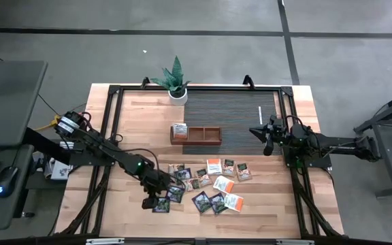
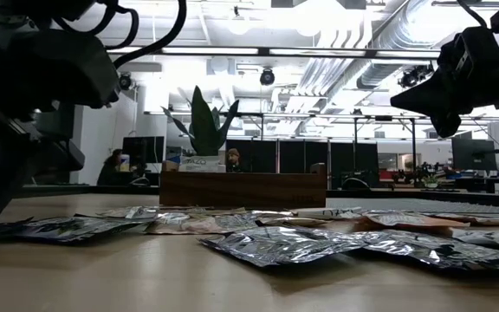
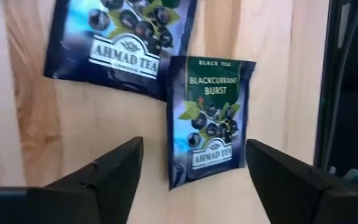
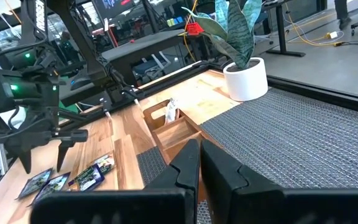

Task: Pick & Place Tea
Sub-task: Put the blue tea bag into the middle section of the wooden organizer

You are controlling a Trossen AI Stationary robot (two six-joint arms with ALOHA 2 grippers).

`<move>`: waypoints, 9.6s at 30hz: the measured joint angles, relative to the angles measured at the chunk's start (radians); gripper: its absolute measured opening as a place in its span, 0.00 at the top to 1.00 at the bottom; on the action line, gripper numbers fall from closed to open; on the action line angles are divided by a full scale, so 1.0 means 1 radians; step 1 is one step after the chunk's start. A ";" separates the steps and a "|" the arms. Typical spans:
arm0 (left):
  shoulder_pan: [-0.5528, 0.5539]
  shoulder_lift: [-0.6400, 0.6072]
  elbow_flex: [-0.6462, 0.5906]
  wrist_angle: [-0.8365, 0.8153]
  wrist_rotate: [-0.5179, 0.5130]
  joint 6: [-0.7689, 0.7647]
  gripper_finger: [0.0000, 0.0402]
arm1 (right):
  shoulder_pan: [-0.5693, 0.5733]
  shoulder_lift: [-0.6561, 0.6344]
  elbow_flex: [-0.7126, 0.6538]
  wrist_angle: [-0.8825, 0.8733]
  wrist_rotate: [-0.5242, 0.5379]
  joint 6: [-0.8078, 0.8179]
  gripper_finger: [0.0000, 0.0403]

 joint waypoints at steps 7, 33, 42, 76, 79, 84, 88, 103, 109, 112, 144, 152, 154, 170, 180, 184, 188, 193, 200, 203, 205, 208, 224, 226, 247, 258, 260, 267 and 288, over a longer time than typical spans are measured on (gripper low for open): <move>-0.001 0.001 0.080 -0.094 -0.014 -0.024 0.27 | 0.000 0.000 0.000 0.000 0.000 0.000 0.97; -0.222 0.113 0.213 -0.218 -0.482 -0.155 0.27 | 0.000 0.000 0.000 0.000 0.000 0.000 0.97; -0.219 0.190 0.218 -0.227 -0.518 -0.168 0.27 | 0.000 0.000 0.000 0.000 0.000 0.000 0.97; -0.236 0.259 0.218 -0.209 -0.613 -0.328 0.97 | 0.000 0.000 0.000 0.000 0.000 0.000 0.97; -0.235 0.237 0.214 -0.209 -0.604 -0.340 0.99 | 0.000 0.000 0.000 0.000 0.000 0.000 0.97; -0.235 0.189 0.210 -0.229 -0.600 -0.395 0.99 | 0.000 0.000 0.000 0.000 0.000 0.000 0.97; -0.236 0.163 0.208 -0.237 -0.588 -0.444 0.99 | 0.000 0.000 0.000 0.000 0.000 0.000 0.97; -0.237 0.130 0.271 -0.247 -0.679 -0.521 1.00 | 0.000 0.000 0.000 0.000 0.000 0.000 0.97; -0.236 0.129 0.405 -0.389 -0.881 -0.469 1.00 | 0.000 0.000 0.000 0.000 0.000 0.000 0.97; -0.235 0.128 0.473 -0.443 -1.011 -0.403 1.00 | 0.000 0.000 0.000 0.000 0.000 0.000 0.97; 0.155 0.142 0.560 -0.044 -1.196 -0.240 1.00 | 0.002 0.000 0.000 0.087 -0.066 0.373 0.97; 0.213 0.142 0.560 -0.037 -1.257 -0.214 1.00 | 0.002 0.039 0.118 0.087 -0.250 0.259 0.97; 0.214 0.142 0.560 -0.027 -1.300 -0.144 1.00 | 0.002 0.093 0.193 -0.018 -0.242 0.217 0.97; 0.244 0.142 0.560 0.072 -1.498 0.064 1.00 | 0.000 0.874 1.111 -0.687 -0.249 -0.117 0.94; 0.245 0.142 0.560 0.072 -1.504 0.066 1.00 | -0.054 1.194 1.462 -0.899 -0.307 -0.221 0.61; 0.245 0.142 0.560 0.073 -1.504 0.066 1.00 | -0.083 1.271 1.503 -0.904 -0.381 -0.210 0.47; 0.245 0.143 0.560 0.073 -1.504 0.066 1.00 | -0.105 1.318 1.506 -0.888 -0.446 -0.178 0.39; 0.244 0.143 0.560 0.073 -1.504 0.066 1.00 | -0.117 1.346 1.496 -0.870 -0.455 -0.180 0.37; 0.244 0.143 0.560 0.074 -1.502 0.066 1.00 | -0.119 1.365 1.496 -0.782 -0.456 -0.191 0.40; 0.244 0.143 0.560 0.074 -1.502 0.066 1.00 | -0.130 1.372 1.495 -0.786 -0.458 -0.191 0.45; 0.244 0.143 0.560 0.074 -1.502 0.066 1.00 | -0.133 1.377 1.495 -0.786 -0.459 -0.191 0.49; 0.244 0.143 0.560 0.074 -1.502 0.066 1.00 | -0.138 1.385 1.495 -0.786 -0.459 -0.201 0.57; 0.245 0.143 0.559 0.074 -1.502 0.066 1.00 | -0.138 1.397 1.495 -0.805 -0.457 -0.239 0.98; 0.245 0.143 0.559 0.073 -1.493 0.066 1.00 | -0.138 1.397 1.495 -0.807 -0.455 -0.231 0.98; 0.242 0.068 0.559 -0.251 -1.479 -0.048 0.45 | -0.138 1.397 1.495 -0.859 -0.411 -0.327 1.00; 0.220 -0.056 0.558 -0.878 -1.483 -0.517 0.42 | -0.139 1.395 1.377 -0.757 -0.404 -0.491 1.00; 0.218 -0.074 0.560 -0.957 -1.487 -0.581 0.42 | -0.145 1.395 1.347 -0.714 -0.403 -0.496 1.00; 0.183 -0.153 0.541 -1.106 -1.500 -0.735 0.42 | -0.170 1.431 1.334 -0.677 -0.426 -0.493 1.00; 0.177 -0.487 0.046 -0.338 -1.193 -0.442 0.42 | -0.175 1.793 1.691 -0.986 -0.384 -0.657 1.00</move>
